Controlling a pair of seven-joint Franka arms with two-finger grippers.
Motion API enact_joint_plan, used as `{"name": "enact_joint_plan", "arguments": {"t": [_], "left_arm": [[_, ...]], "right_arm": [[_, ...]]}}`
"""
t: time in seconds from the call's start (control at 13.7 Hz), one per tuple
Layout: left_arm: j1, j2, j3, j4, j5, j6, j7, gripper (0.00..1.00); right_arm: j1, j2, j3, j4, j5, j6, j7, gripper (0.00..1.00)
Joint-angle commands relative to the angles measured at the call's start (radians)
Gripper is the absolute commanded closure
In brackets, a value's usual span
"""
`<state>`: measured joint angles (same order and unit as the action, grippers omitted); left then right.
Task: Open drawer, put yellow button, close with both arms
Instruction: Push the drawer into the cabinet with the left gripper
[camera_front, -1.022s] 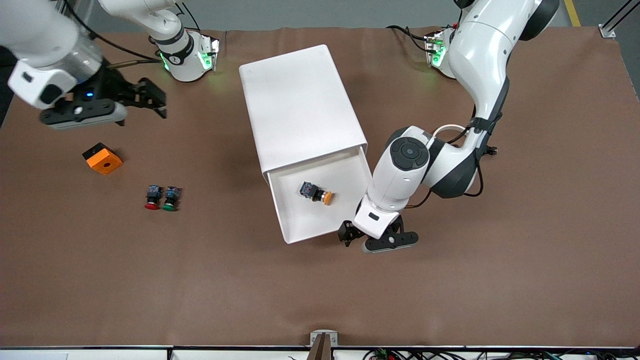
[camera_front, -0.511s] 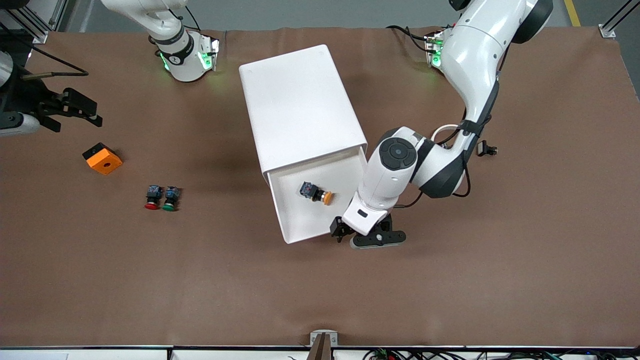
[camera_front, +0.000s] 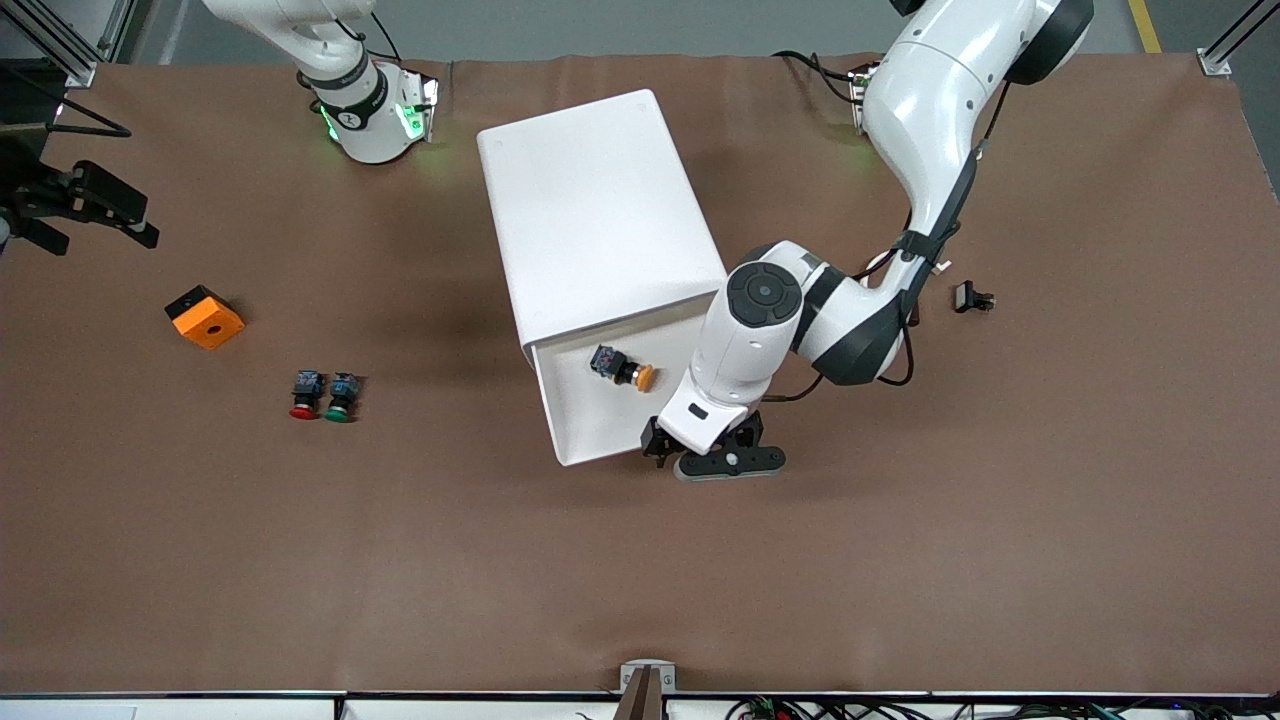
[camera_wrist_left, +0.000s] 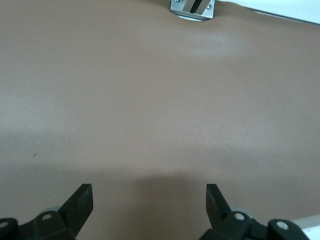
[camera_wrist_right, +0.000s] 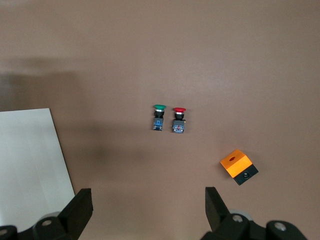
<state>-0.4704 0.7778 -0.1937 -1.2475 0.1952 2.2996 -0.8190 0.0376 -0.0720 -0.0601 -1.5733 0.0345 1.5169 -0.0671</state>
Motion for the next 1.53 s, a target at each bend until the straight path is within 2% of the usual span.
{"name": "enact_joint_plan", "arguments": {"t": [0.0, 0.73, 1.02, 1.46], "left_arm": [[-0.045, 0.004, -0.003, -0.001, 0.003, -0.066, -0.015, 0.00], [-0.080, 0.004, -0.007, -0.006, -0.129, -0.137, -0.034, 0.00], [-0.093, 0.006, -0.007, -0.009, -0.236, -0.141, -0.031, 0.00], [-0.125, 0.006, -0.009, -0.038, -0.326, -0.150, -0.032, 0.00]], "right_arm": [[-0.022, -0.003, 0.017, 0.016, -0.013, -0.026, 0.000, 0.00], [-0.022, -0.003, 0.017, 0.024, -0.015, -0.038, 0.000, 0.00], [-0.022, -0.002, 0.019, 0.024, -0.015, -0.038, 0.000, 0.00], [-0.021, -0.002, 0.019, 0.024, -0.022, -0.040, -0.002, 0.00]]}}
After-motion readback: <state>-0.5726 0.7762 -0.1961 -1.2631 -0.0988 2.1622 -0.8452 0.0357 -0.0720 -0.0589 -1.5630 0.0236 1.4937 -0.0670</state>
